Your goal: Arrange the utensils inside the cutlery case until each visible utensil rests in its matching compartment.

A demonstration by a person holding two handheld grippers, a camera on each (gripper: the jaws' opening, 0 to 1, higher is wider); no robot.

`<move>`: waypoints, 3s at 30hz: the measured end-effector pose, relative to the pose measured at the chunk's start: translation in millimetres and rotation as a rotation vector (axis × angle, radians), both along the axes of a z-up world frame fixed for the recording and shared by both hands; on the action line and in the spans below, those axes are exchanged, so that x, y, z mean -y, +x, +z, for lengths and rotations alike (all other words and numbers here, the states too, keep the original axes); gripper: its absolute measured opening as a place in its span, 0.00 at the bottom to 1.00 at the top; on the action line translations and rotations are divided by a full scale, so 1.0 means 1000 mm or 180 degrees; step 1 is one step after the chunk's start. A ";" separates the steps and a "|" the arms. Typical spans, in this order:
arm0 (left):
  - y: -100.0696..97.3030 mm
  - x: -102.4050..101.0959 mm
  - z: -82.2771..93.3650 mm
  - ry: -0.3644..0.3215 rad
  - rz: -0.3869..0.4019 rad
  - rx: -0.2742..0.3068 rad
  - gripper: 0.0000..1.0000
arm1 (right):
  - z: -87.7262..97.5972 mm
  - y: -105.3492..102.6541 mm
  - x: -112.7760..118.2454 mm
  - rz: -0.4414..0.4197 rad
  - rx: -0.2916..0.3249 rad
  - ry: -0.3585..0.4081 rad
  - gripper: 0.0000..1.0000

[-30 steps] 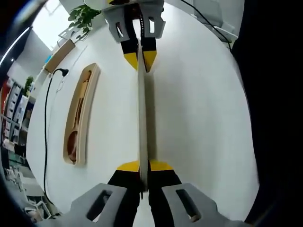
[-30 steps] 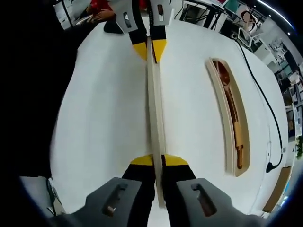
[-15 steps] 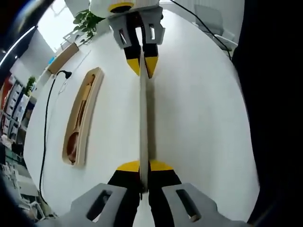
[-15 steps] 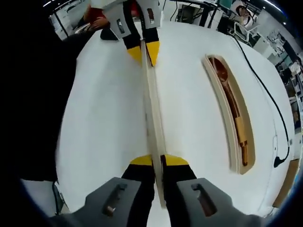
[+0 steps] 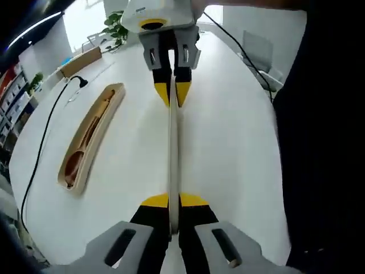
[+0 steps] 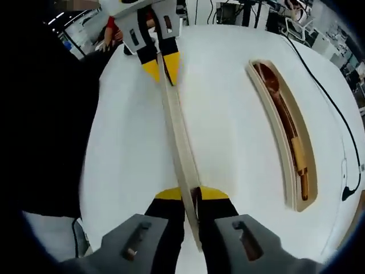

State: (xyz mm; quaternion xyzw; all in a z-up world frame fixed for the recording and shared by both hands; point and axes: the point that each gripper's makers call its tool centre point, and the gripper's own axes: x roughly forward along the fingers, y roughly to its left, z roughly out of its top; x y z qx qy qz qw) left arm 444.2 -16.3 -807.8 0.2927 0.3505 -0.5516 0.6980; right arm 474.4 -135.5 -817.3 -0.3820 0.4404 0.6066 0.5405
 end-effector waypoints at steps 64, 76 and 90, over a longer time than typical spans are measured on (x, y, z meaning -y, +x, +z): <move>-0.040 0.015 0.048 -0.1350 0.1694 -0.3009 0.03 | 0.021 -0.003 -0.033 0.0852 0.1490 0.0456 0.58; -0.033 0.018 0.061 -0.1691 0.1837 -0.3242 0.03 | 0.018 -0.012 -0.033 0.0921 0.1384 0.0459 0.58; -0.020 0.015 0.075 -0.2071 0.1998 -0.3414 0.03 | 0.021 -0.011 -0.033 0.0894 0.1379 0.0447 0.51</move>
